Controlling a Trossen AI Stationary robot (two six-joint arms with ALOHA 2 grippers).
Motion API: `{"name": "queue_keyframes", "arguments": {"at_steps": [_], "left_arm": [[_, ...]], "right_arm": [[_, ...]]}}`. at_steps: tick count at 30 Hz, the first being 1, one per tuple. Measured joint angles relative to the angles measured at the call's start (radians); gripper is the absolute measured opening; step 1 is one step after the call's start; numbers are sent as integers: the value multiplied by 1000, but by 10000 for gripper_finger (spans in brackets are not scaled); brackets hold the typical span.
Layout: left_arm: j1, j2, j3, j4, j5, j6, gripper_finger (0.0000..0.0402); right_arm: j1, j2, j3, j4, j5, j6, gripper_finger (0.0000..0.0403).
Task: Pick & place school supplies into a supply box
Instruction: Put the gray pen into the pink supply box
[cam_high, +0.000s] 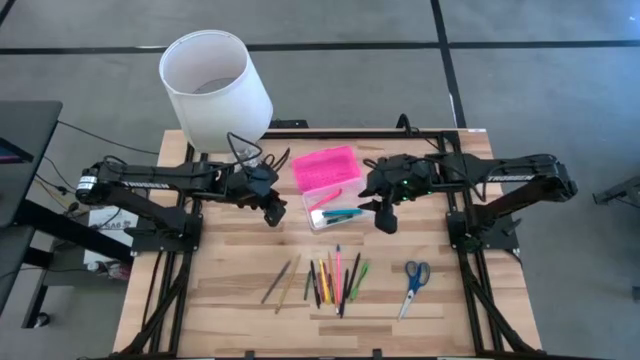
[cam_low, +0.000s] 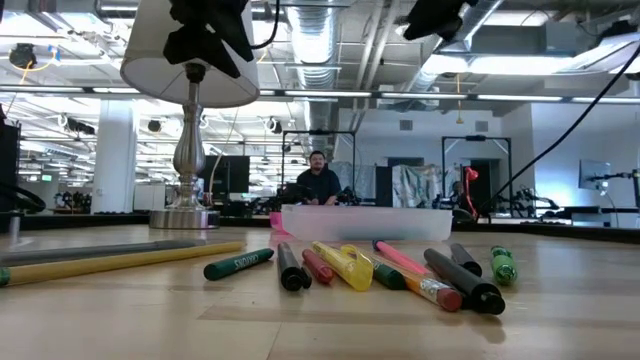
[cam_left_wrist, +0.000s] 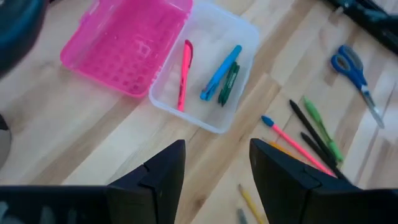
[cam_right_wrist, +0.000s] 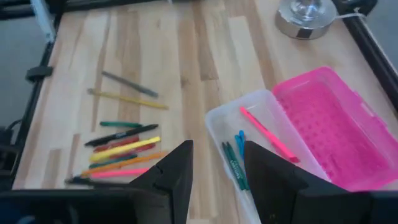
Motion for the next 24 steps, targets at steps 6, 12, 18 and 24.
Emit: {"name": "queue_keyframes", "arguments": {"at_steps": [6, 12, 18, 24], "left_arm": [[-25, 0, 0, -6, -6, 68, 174], [-25, 0, 0, -9, -42, 259, 174], [13, 1, 0, -5, -183, 430, 174], [99, 1, 0, -5, -216, 525, 174]], "right_arm": [[-4, -18, -1, -125, 123, -47, 132], [-70, -21, -1, -153, 185, -74, 133], [-160, -16, -1, -148, 185, -106, 128], [-258, -16, -1, -52, 185, -150, 127]]}}
